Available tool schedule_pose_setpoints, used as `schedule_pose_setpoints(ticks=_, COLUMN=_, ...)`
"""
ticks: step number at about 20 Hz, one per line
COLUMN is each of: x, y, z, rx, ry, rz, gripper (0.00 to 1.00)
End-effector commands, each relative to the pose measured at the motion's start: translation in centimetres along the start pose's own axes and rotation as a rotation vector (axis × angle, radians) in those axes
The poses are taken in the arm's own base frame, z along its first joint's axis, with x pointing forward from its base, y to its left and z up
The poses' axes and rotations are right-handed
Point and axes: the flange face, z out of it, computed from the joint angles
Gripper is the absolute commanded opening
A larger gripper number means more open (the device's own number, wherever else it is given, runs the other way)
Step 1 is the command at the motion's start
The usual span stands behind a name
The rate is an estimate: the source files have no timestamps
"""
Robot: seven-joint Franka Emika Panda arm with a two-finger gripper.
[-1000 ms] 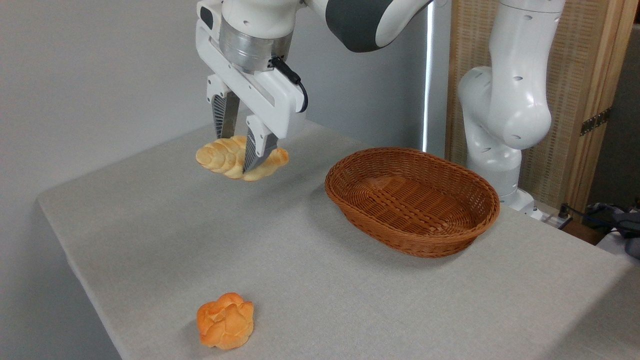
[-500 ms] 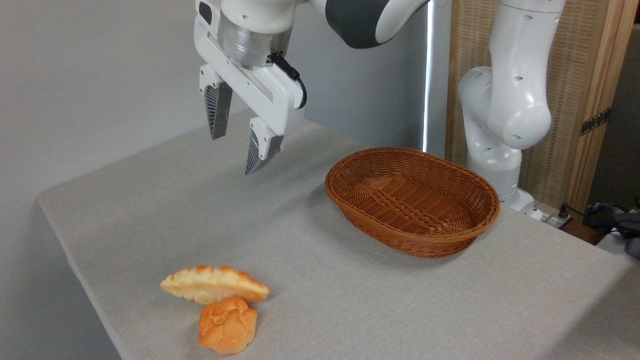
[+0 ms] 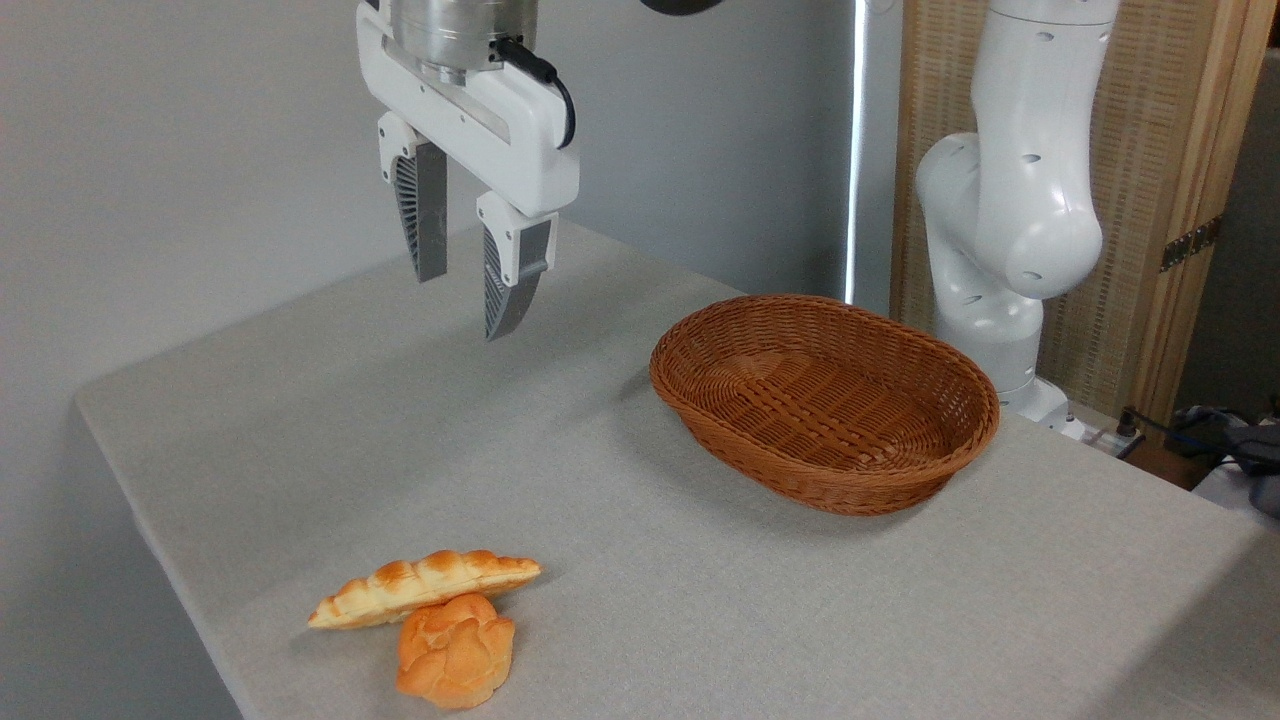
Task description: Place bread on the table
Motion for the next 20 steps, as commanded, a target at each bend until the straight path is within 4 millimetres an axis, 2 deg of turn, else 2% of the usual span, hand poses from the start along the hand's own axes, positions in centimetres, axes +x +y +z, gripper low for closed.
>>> schedule_pose_setpoints(ticks=1, x=0.5, y=-0.5, z=-0.8, rx=0.045, ry=-0.057, rz=-0.004, gripper=1.0)
schedule_pose_setpoints(ticks=7, x=0.7, y=-0.4, z=-1.3, rx=0.057, ry=-0.101, rz=-0.005, gripper=1.0)
schedule_pose_setpoints(ticks=13, x=1.2, y=1.2, z=0.3, rx=0.137, ry=-0.271, rz=0.052, gripper=1.0)
schedule_pose_setpoints(ticks=16, x=1.2, y=0.1, z=-0.3, rx=0.142, ry=-0.281, rz=0.025, gripper=1.0)
schedule_pose_setpoints(ticks=20, x=1.1, y=-0.3, z=-0.4, rx=0.148, ry=-0.267, rz=-0.009, gripper=1.0)
